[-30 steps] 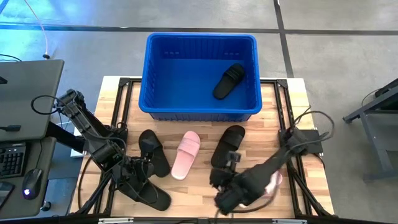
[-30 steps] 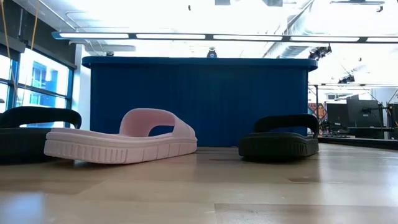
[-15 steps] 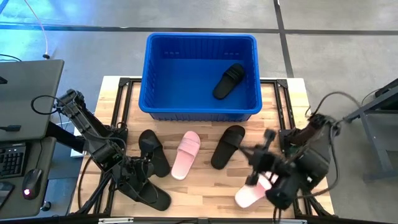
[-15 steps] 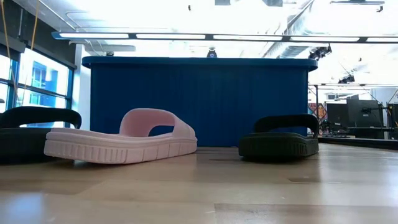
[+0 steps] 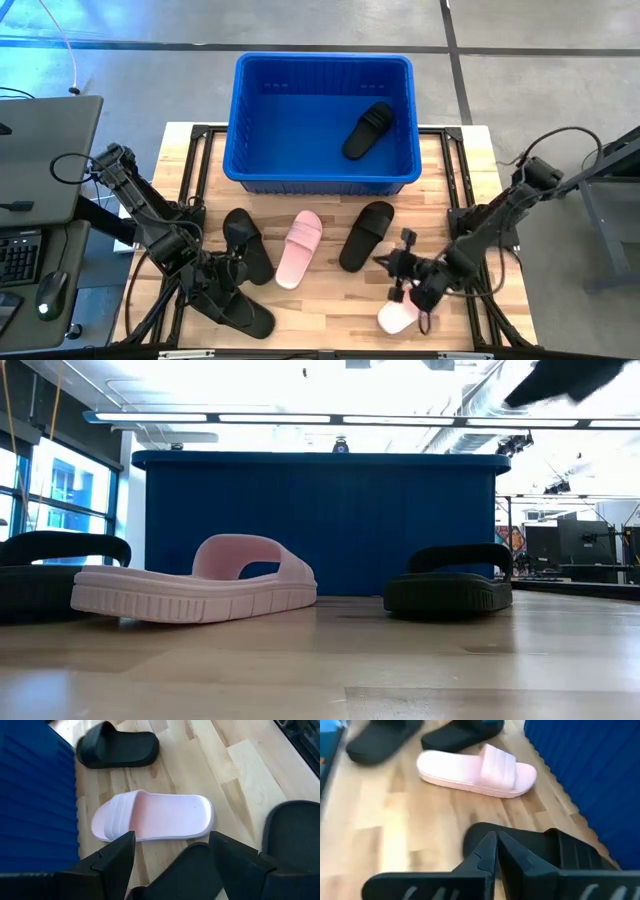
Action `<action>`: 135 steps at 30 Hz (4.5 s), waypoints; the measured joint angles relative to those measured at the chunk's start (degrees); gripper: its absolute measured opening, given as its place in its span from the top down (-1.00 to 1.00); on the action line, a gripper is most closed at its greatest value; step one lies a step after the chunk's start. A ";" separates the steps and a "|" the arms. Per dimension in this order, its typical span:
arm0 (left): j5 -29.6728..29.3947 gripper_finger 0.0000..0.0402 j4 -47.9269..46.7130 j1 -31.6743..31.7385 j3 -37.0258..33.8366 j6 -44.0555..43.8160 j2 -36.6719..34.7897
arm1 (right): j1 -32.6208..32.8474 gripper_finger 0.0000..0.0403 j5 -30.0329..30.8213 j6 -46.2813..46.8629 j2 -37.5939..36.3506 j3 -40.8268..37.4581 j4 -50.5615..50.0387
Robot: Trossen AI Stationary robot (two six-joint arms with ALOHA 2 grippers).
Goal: Pick and place slides into bin
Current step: Put the black slide into the blue container
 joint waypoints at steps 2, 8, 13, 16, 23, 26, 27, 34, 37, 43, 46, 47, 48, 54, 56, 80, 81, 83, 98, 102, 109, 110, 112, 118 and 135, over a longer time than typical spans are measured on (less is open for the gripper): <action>-0.96 -0.21 0.29 0.00 0.00 0.00 0.00 | -2.27 0.97 -0.94 -2.11 0.38 -3.45 4.97; -1.02 -0.21 0.51 0.00 0.00 -0.02 0.00 | -8.51 0.85 -12.35 -5.90 0.86 -8.45 11.05; -1.00 -0.21 0.38 0.00 0.00 0.90 0.00 | -11.64 0.60 -17.89 -10.57 0.87 -8.65 11.46; -1.00 -0.21 0.36 0.00 0.00 0.94 0.00 | -12.54 0.45 -14.49 -13.94 0.86 -8.65 11.38; -1.02 -0.21 0.36 0.00 0.00 1.04 0.00 | -13.99 0.20 -8.81 -11.44 0.86 -8.65 6.68; -1.02 -0.21 0.21 0.00 0.00 1.09 0.00 | -14.19 0.18 -8.13 -8.43 0.88 -8.65 4.72; -1.02 -0.21 0.21 0.00 0.00 1.22 0.00 | -14.17 0.19 -7.18 -8.51 0.88 -8.65 4.50; -1.02 -0.21 0.21 0.00 0.00 1.25 0.00 | -14.19 0.25 -5.43 -9.32 1.71 -8.65 4.82; -1.02 -0.21 0.19 0.00 0.00 1.25 0.00 | -14.17 0.25 -5.40 -9.34 4.59 -8.65 5.24; -1.02 -0.21 0.19 0.00 0.00 1.25 0.00 | -14.19 0.24 0.63 -12.48 11.25 -8.21 5.39; -0.96 -0.21 0.19 0.00 0.00 1.05 0.00 | -14.32 0.24 5.06 -14.51 12.55 -7.23 5.05; -0.94 -0.21 0.19 0.00 0.00 1.05 0.00 | -14.30 0.24 5.86 -15.28 12.55 -6.74 5.08; -0.94 -0.21 0.19 0.00 0.00 1.06 0.00 | -14.26 0.24 6.23 -16.03 12.55 -6.45 4.98; -0.98 -0.21 0.21 0.00 0.00 1.14 0.00 | -14.96 0.24 6.80 -13.91 12.59 -6.73 1.34; -0.98 -0.21 0.21 0.00 0.00 1.11 0.00 | -15.51 0.24 4.88 -10.49 12.65 -7.57 -0.51; -1.04 -0.21 0.24 0.00 0.00 1.24 0.00 | -11.43 0.91 -4.47 -9.10 12.51 0.44 3.54; -1.04 -0.21 0.25 0.00 0.00 1.22 0.00 | -10.47 0.95 -5.14 -11.57 12.51 3.21 3.75; -1.07 -0.21 0.28 0.00 0.00 1.22 0.00 | -8.55 0.98 -5.63 -16.87 12.47 9.18 4.04; -1.05 -0.21 1.08 0.00 0.00 1.48 0.00 | -9.65 0.99 35.79 -60.26 11.67 43.17 -14.84; -1.16 -0.21 1.13 0.00 0.00 1.57 0.00 | -20.44 0.99 31.21 -59.09 10.03 47.85 -26.05; -1.50 -0.21 1.13 0.00 0.02 1.68 -0.02 | -47.99 1.00 9.59 -62.65 7.75 46.40 -29.99; -1.50 -0.21 1.13 0.00 0.02 1.68 -0.02 | -51.78 1.00 6.11 -64.06 7.75 45.15 -28.21; -1.49 -0.21 1.09 0.00 0.02 1.65 -0.02 | -58.41 1.00 -1.87 -68.91 7.92 41.14 -20.47; -1.44 -0.21 1.08 0.00 0.02 1.09 0.00 | -69.86 1.00 -20.20 -89.85 8.05 22.72 13.95; -1.94 -0.21 4.11 0.02 0.02 0.83 -0.01 | -82.08 0.64 -35.15 -81.74 8.05 -1.07 37.17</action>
